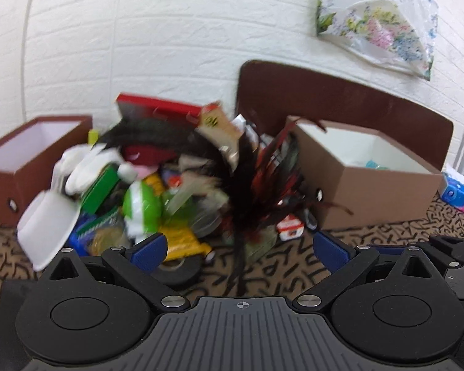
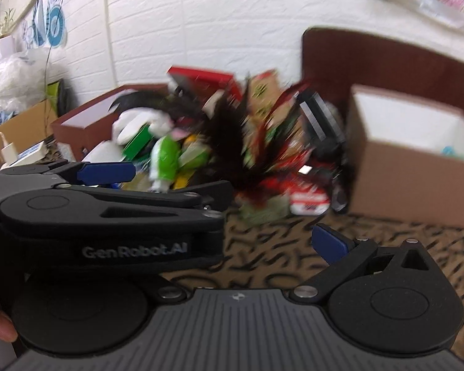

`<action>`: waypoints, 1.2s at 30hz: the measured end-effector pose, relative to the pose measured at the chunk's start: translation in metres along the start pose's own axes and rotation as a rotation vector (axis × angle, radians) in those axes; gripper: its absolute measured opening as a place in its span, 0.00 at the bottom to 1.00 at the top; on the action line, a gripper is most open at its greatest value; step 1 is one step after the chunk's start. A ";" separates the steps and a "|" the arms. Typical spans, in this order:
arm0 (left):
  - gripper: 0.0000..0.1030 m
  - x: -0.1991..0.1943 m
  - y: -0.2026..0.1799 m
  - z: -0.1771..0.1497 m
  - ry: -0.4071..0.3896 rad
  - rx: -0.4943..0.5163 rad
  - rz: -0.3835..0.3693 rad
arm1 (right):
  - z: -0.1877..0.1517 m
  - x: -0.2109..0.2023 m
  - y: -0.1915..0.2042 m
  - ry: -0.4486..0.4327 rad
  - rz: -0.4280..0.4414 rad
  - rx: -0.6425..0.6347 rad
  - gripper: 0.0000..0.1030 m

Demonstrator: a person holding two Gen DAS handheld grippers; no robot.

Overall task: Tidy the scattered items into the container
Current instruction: 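Move both tools back toward the pile of items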

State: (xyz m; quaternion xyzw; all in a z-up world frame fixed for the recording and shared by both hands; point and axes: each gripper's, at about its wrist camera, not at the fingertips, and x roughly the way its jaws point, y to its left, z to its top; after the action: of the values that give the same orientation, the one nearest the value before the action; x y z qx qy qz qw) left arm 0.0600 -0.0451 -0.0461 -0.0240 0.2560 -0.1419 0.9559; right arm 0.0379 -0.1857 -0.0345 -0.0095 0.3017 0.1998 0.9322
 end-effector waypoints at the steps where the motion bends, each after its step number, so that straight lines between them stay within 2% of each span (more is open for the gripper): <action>1: 1.00 0.002 0.005 -0.003 0.013 -0.011 -0.003 | -0.003 0.005 0.001 0.010 0.011 0.013 1.00; 6: 1.00 0.011 0.024 -0.015 0.055 -0.018 0.004 | -0.011 0.021 0.004 0.047 0.045 0.051 1.00; 12: 1.00 0.021 0.045 -0.022 0.090 -0.034 -0.004 | -0.018 0.035 0.002 0.056 -0.015 0.008 1.00; 18: 1.00 0.029 0.064 -0.024 0.096 -0.034 0.004 | -0.024 0.052 -0.010 0.079 -0.028 0.032 0.99; 22: 0.97 0.035 0.077 -0.027 0.124 -0.056 -0.001 | -0.025 0.062 -0.007 0.092 -0.038 -0.011 0.96; 25: 0.92 0.034 0.088 -0.031 0.145 -0.073 -0.014 | -0.027 0.069 -0.002 0.101 -0.053 -0.045 0.91; 30: 0.85 0.033 0.098 -0.034 0.165 -0.079 -0.055 | -0.025 0.079 -0.008 0.103 -0.056 0.005 0.83; 36: 0.69 0.051 0.087 -0.026 0.178 -0.080 -0.130 | -0.021 0.086 -0.002 0.101 -0.034 -0.014 0.76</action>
State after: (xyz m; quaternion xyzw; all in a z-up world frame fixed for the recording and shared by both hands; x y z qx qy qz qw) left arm 0.1117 0.0247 -0.1030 -0.0659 0.3431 -0.1951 0.9165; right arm 0.0905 -0.1589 -0.1010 -0.0313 0.3469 0.1850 0.9189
